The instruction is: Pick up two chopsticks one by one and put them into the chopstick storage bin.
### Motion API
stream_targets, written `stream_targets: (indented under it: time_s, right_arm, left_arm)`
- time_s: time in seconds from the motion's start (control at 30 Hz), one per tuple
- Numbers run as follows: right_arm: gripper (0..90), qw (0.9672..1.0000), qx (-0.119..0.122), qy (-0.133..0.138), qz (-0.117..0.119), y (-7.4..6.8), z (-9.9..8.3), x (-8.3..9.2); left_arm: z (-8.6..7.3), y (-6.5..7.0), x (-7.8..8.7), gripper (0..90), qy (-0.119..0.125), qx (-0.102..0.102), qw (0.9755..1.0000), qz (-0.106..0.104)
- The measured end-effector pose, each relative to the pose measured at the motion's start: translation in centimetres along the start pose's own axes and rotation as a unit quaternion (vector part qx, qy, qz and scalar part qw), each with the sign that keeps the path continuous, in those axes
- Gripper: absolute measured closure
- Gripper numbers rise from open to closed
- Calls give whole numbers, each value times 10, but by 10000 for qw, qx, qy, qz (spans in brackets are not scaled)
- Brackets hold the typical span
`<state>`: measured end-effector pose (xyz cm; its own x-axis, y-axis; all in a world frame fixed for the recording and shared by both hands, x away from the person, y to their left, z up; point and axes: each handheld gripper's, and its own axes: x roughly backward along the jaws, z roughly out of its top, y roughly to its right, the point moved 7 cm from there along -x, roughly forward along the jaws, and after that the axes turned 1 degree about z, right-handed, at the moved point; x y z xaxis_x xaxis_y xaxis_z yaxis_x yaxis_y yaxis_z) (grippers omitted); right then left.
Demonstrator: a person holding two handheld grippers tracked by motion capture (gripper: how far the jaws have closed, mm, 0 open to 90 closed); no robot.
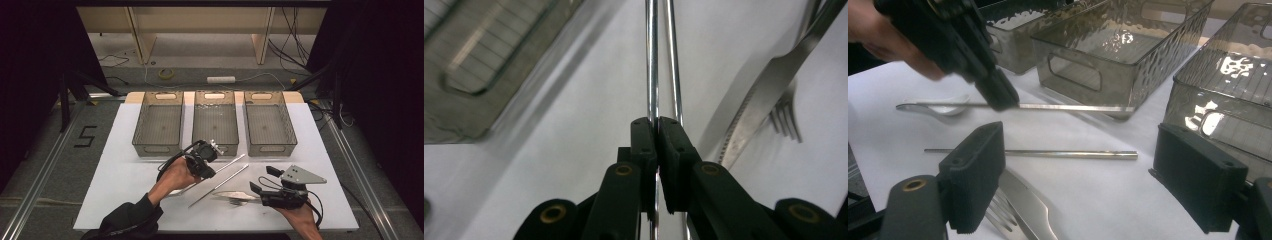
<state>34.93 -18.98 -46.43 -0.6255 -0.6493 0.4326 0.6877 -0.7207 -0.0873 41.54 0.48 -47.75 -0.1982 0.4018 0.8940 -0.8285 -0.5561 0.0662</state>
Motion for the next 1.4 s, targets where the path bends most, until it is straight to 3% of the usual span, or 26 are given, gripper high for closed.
stream_targets:
  time_s: [0.27,0.5,0.67,0.87,1.07,1.37,1.4]
  right_arm:
    - [216,10000,5,-11,7,0,0,0]
    - [216,10000,-11,-16,-8,0,0,0]
    - [216,10000,-17,-20,-25,1,-1,0]
    - [216,10000,-18,-27,-21,1,-1,0]
    - [216,10000,-24,-29,-19,1,-1,-1]
    - [216,10000,-42,-39,-5,1,-2,-2]
    - [216,10000,-27,-48,-10,1,-2,-2]
  left_arm:
    - [5,-14,27,854,452,154,9989,31]
    - [5,-31,48,854,690,271,9972,69]
    - [5,-44,65,855,961,482,9942,50]
    - [2,-70,81,854,1185,717,9900,260]
    - [-3,-104,95,855,1421,1051,9828,537]
    - [-5,-151,108,854,1807,1546,9670,918]
    - [-6,-156,108,854,1793,1579,9661,976]
